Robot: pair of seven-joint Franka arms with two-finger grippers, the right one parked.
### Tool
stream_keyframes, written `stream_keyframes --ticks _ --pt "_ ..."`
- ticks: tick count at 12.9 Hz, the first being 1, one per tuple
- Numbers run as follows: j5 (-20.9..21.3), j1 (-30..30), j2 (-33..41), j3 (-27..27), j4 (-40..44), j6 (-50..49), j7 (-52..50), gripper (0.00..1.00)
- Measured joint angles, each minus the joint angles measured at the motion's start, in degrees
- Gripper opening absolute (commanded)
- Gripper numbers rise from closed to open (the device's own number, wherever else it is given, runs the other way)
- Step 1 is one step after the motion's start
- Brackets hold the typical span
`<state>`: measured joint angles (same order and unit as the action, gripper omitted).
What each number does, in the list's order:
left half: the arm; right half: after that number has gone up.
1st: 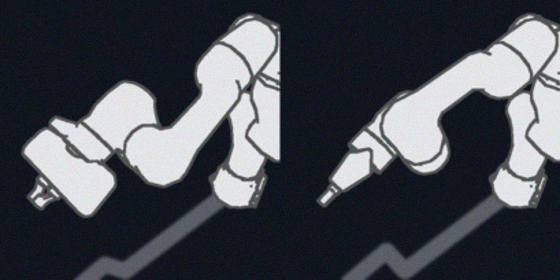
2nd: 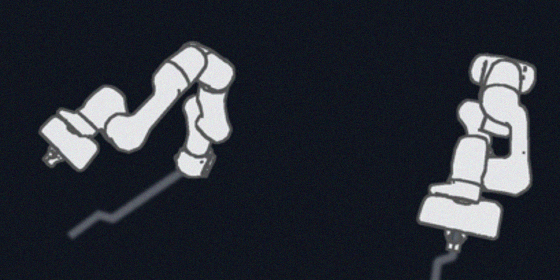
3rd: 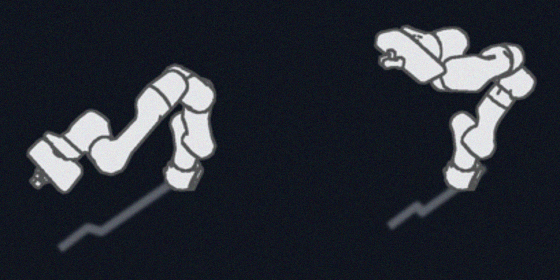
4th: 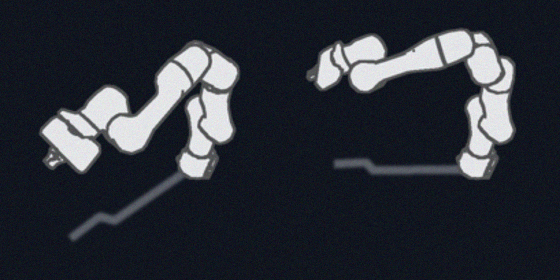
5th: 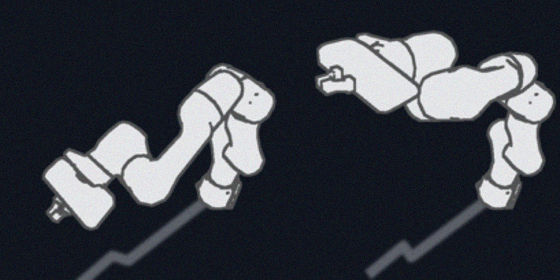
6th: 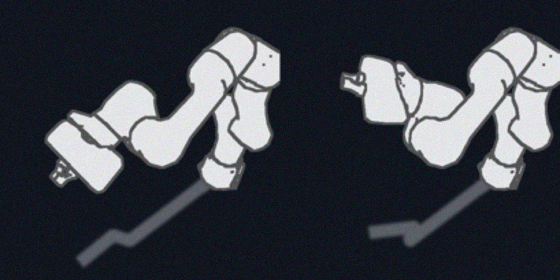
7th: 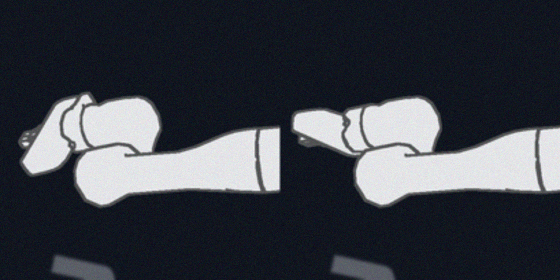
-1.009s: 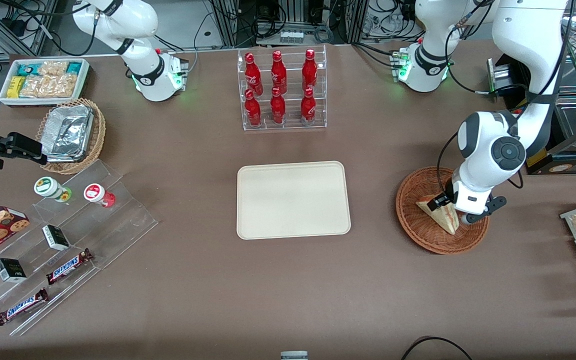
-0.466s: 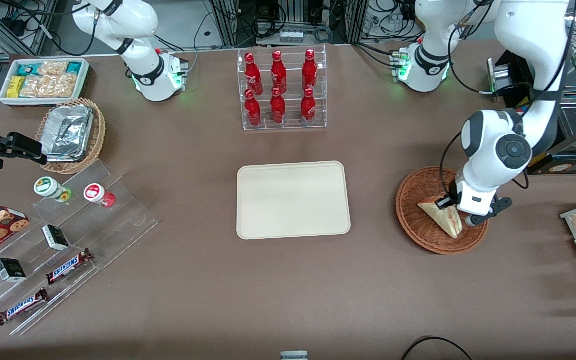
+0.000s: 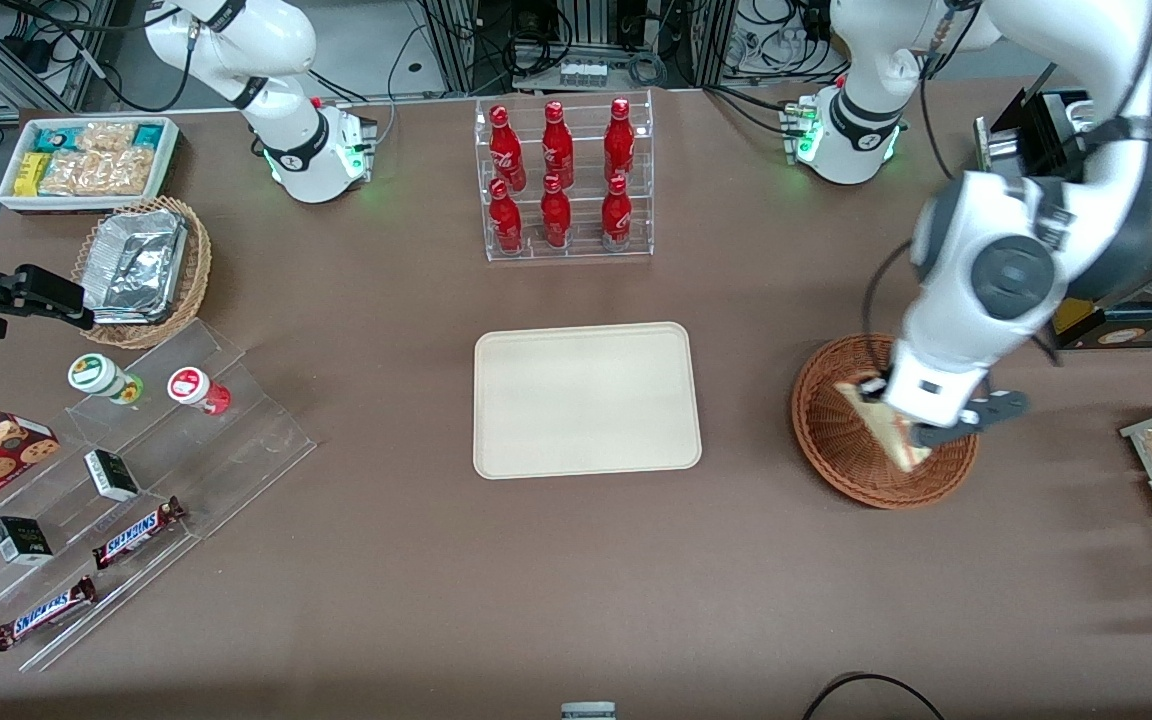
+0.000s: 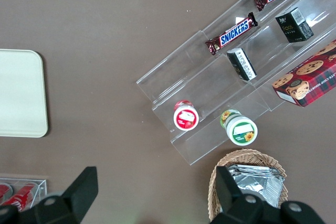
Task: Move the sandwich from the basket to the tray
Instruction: 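Lift the sandwich and carry it with the left gripper over the cream tray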
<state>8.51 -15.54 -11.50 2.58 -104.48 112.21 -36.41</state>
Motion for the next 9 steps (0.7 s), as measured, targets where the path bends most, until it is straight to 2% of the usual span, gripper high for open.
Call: stream_keyframes --ticks 5,9 --pt "-1.7 -12.9 -2.8 1.2 5.0 -0.1 -6.3 0.0" --pt "-1.8 -21.1 -11.4 1.3 12.3 0.0 -10.4 0.0"
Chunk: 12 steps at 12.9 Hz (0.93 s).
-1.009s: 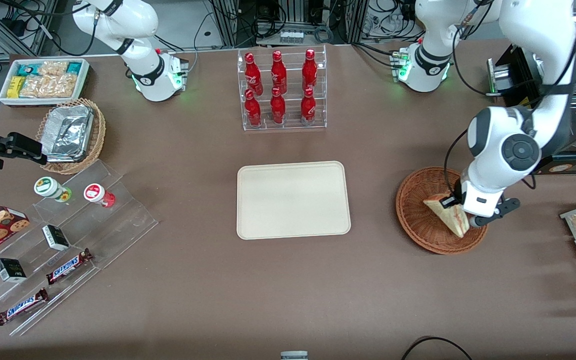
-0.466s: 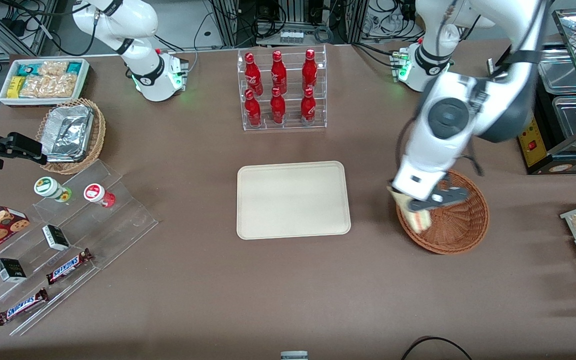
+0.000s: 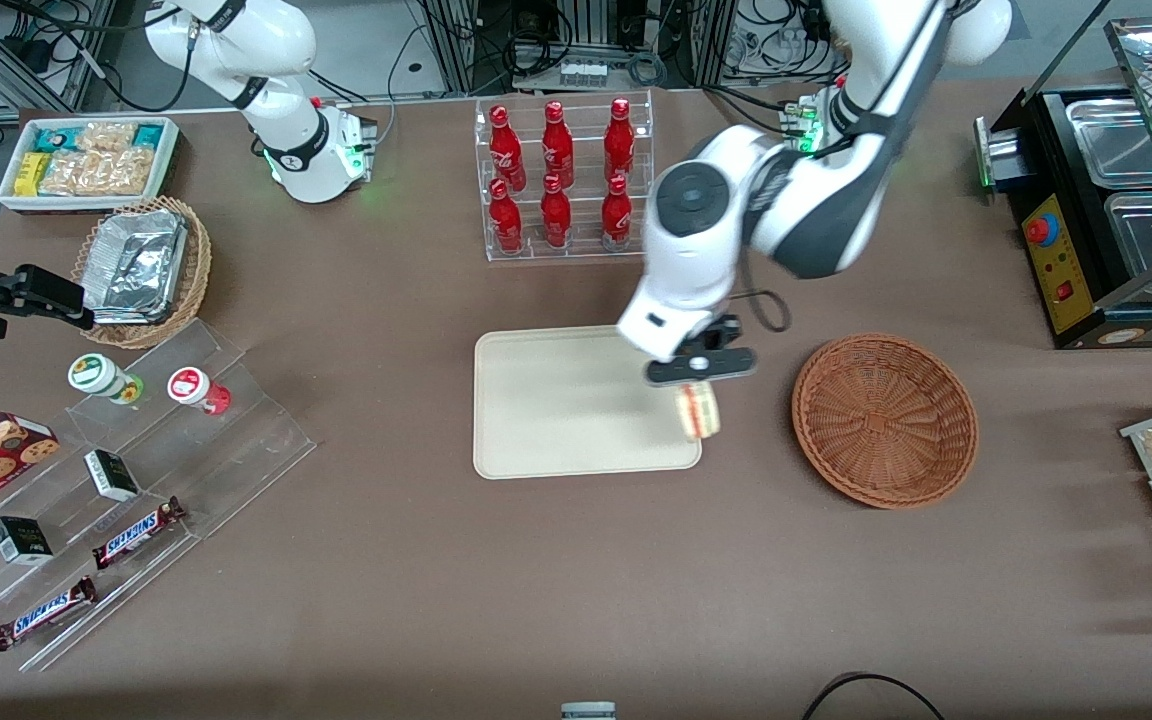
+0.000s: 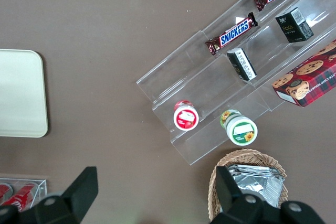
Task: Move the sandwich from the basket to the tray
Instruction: 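Lift the sandwich and carry it with the left gripper over the cream tray, then lower the sandwich onto the tray and open the left gripper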
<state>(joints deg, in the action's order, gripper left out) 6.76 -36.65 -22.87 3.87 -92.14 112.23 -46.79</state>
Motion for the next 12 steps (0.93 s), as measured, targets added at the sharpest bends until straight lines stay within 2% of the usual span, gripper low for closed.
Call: stream_keyframes --ticks 4,12 --pt "0.0 -4.0 -8.5 0.0 6.0 1.3 -1.6 0.0" --pt "0.0 -10.2 -17.3 0.0 7.0 9.4 -1.1 0.0"
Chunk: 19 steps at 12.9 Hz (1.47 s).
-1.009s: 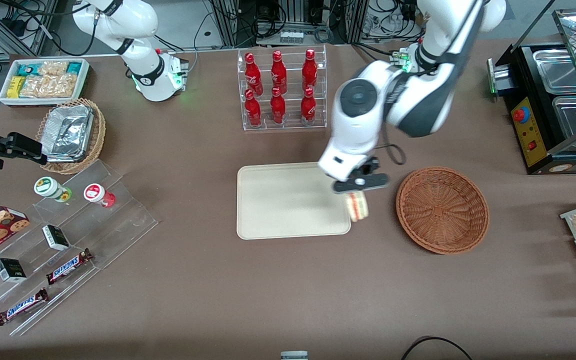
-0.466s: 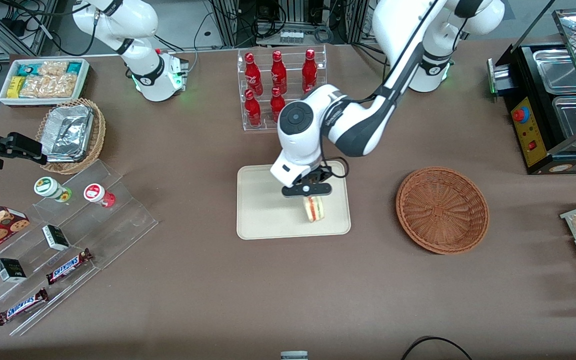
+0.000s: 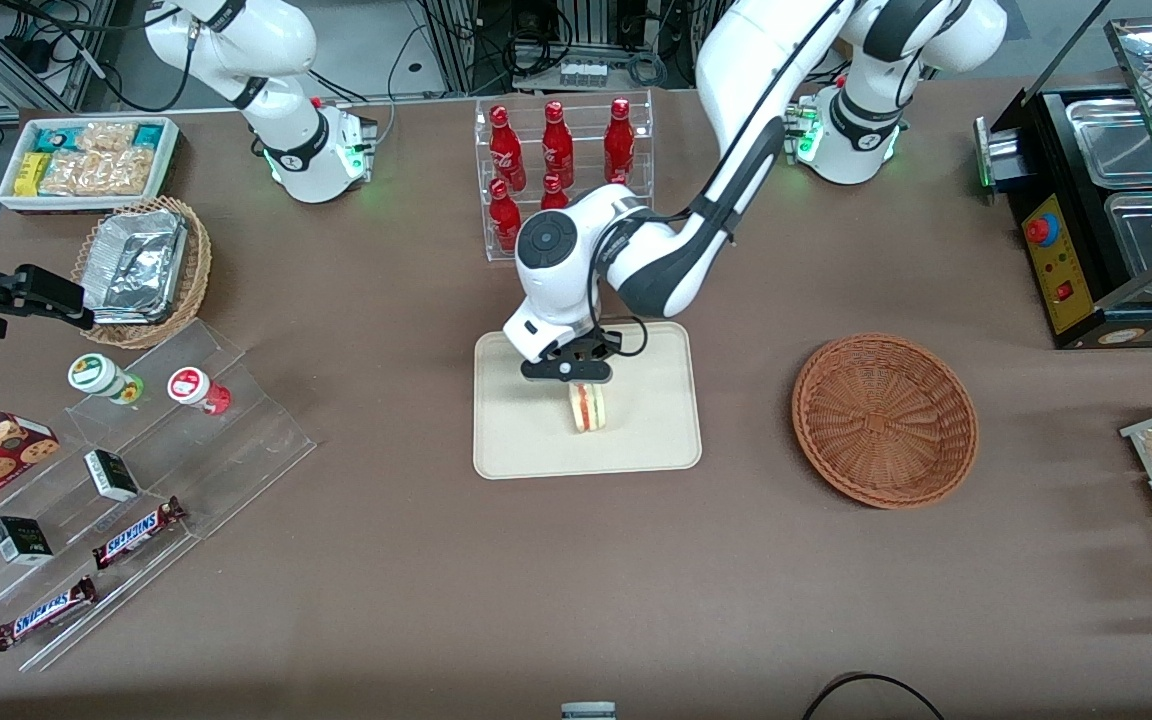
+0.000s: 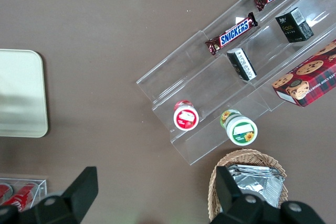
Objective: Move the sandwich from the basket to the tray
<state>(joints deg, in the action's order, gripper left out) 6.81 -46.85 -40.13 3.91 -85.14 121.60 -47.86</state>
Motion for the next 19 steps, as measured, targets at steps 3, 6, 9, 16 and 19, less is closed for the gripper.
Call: stream_keyframes --ticks 3,6,9,16,19 --pt "0.0 -0.6 -1.1 0.0 0.1 0.4 0.3 1.0" --pt "0.0 -0.6 -1.1 -0.1 0.8 0.4 0.3 1.0" --pt "0.0 -0.6 0.4 -0.9 2.3 -0.9 -0.8 1.0" --pt "-0.1 8.6 16.7 -3.0 3.6 -17.2 -4.6 1.0" --pt "-0.2 15.0 22.5 -3.2 3.5 -25.5 -1.9 1.0"
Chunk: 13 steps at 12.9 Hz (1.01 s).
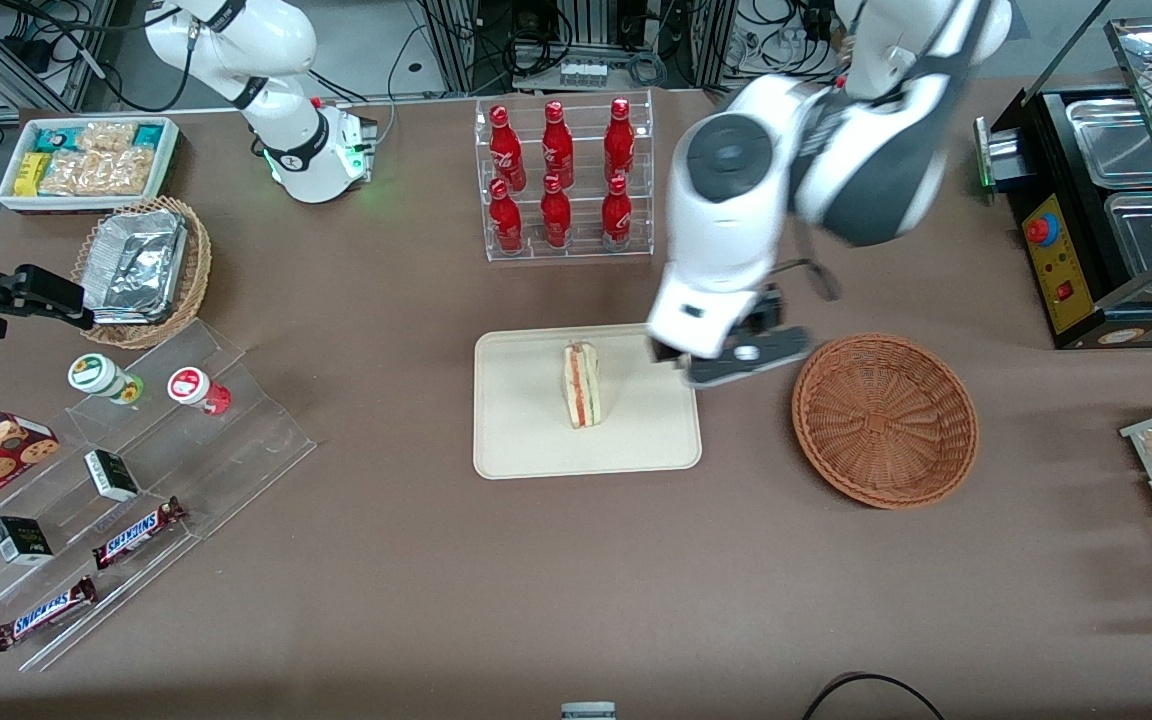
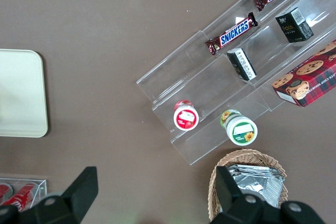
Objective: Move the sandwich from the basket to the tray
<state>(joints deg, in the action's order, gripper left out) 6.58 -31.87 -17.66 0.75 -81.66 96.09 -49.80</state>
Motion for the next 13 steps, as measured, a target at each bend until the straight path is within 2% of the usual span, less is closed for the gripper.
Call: stream_keyframes --ticks 4,13 --pt "-4.0 10.2 4.6 -0.2 -0.4 -6.4 10.7 1.0" --pt "-4.5 27.2 11.3 -0.3 -1.6 -15.6 40.8 1.0"
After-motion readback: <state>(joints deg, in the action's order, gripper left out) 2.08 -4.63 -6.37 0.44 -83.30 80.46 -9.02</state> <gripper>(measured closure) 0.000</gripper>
